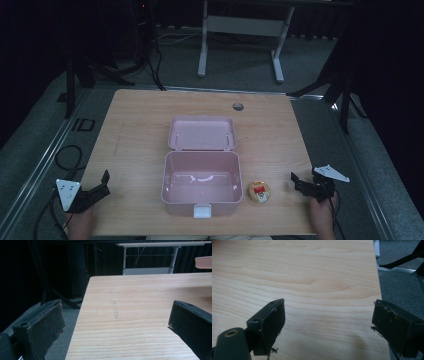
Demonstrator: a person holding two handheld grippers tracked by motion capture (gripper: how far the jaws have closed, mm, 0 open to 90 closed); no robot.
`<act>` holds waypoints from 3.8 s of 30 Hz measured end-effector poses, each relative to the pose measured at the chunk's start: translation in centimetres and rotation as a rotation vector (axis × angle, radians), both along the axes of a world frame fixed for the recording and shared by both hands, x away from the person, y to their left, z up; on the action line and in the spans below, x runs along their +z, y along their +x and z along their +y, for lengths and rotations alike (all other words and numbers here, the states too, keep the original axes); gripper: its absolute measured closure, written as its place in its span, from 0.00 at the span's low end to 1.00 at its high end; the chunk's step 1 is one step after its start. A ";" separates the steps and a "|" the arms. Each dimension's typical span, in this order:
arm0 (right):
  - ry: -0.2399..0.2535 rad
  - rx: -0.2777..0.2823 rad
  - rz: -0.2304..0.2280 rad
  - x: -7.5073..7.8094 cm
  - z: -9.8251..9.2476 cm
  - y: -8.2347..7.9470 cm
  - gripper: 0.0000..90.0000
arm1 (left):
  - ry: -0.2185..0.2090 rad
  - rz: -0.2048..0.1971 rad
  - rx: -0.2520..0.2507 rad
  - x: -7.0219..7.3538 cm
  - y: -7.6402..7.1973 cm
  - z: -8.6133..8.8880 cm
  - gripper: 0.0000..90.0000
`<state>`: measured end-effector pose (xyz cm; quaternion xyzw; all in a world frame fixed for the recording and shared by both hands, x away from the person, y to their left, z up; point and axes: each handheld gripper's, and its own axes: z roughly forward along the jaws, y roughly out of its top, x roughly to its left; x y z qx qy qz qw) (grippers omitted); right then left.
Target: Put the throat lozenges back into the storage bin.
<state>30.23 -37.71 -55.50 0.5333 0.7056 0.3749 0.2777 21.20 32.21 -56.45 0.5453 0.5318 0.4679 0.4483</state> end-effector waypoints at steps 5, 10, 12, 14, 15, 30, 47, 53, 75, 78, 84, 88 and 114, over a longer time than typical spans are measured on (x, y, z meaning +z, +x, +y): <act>-0.005 0.029 0.030 -0.1 0.1 0.2 0.12 | -0.002 -0.005 -0.011 0.0 -0.1 0.1 0.00; 0.020 0.090 0.094 0.1 0.0 0.5 0.12 | -0.018 -0.001 -0.039 0.0 0.0 0.2 0.00; 0.003 0.117 0.124 0.2 0.1 0.5 0.12 | -0.019 0.001 -0.043 0.0 0.0 0.2 0.00; -0.020 0.141 0.167 0.3 0.3 0.6 0.12 | -0.014 0.000 -0.044 0.0 0.0 0.1 0.00; -0.024 0.163 0.193 0.3 0.3 0.6 0.12 | -0.015 0.000 -0.045 0.0 0.0 0.1 0.00; -0.267 0.409 0.484 3.0 1.7 1.4 0.12 | -0.020 -0.005 -0.053 0.0 0.0 0.2 0.00; -0.565 0.639 0.803 4.4 3.6 1.5 0.12 | -0.023 -0.004 -0.063 0.0 0.0 0.2 0.00; -0.611 0.728 0.893 4.4 4.1 1.2 0.14 | -0.025 -0.003 -0.072 0.0 0.0 0.1 0.00; -0.692 0.882 0.797 3.9 10.1 1.8 0.17 | -0.034 -0.002 -0.098 0.0 0.0 0.1 0.00; -0.691 0.894 0.789 3.8 10.8 1.9 0.17 | -0.033 -0.001 -0.099 0.0 0.0 0.1 0.00; -0.703 0.930 0.753 4.0 13.4 2.5 0.17 | -0.035 -0.001 -0.102 0.0 0.0 0.2 0.00; -0.729 0.955 0.732 4.0 14.8 2.7 0.17 | -0.037 0.000 -0.105 0.0 0.0 0.2 0.00; -0.784 1.016 0.719 6.0 17.1 2.9 0.22 | -0.038 0.003 -0.111 0.0 0.0 0.2 0.00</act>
